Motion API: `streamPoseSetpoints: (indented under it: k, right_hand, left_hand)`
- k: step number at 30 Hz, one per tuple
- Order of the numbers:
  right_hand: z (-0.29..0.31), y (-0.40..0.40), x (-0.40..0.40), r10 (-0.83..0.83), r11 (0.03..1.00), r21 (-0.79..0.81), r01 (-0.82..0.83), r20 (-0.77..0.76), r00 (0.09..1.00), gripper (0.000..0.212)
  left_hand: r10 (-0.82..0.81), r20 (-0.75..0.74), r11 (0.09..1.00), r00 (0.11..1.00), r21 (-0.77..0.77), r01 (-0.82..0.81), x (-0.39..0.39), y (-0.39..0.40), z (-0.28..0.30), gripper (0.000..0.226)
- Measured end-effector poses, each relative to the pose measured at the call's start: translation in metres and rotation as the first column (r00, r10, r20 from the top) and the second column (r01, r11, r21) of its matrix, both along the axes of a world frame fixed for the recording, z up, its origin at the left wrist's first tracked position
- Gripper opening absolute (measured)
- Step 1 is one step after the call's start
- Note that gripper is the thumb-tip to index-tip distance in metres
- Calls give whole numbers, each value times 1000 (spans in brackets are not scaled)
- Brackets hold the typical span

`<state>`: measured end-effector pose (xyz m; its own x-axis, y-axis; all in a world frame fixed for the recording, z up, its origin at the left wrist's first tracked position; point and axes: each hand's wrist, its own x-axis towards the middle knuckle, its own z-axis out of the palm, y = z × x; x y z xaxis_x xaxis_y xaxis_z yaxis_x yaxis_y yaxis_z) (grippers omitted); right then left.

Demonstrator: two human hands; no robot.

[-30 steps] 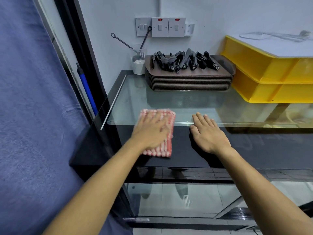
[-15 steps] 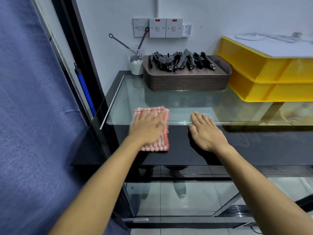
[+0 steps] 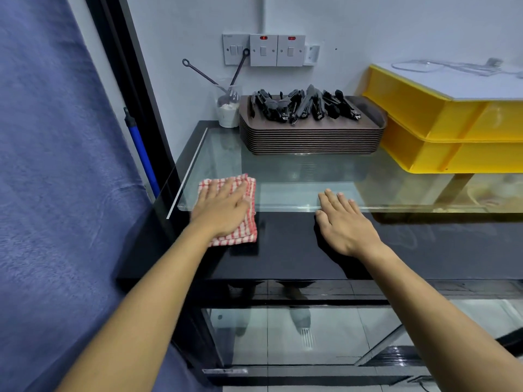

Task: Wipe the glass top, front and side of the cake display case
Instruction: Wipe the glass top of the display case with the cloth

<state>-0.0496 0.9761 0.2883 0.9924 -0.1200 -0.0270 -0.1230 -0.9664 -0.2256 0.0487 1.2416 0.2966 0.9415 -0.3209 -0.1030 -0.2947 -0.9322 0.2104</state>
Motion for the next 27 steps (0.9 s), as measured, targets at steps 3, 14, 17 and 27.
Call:
streamPoseSetpoints:
  k: [3,14,17,27]
  right_hand:
    - [0,-1,0,5,1000,2,-5,0,1000,60]
    - [17,36,10,66,997,-44,-66,-1,998,63]
    - [13,82,11,136,988,73,-137,15,991,64]
    - [-4,94,8,131,989,65,-132,18,991,62]
  left_hand:
    - [-87,17,996,996,-3,87,-19,-37,1,58]
    - [-13,15,999,1000,49,13,-34,18,-3,58]
    - [28,11,1000,1000,2,-28,-3,13,-2,58]
    - [-89,18,996,996,22,89,-86,12,-2,59]
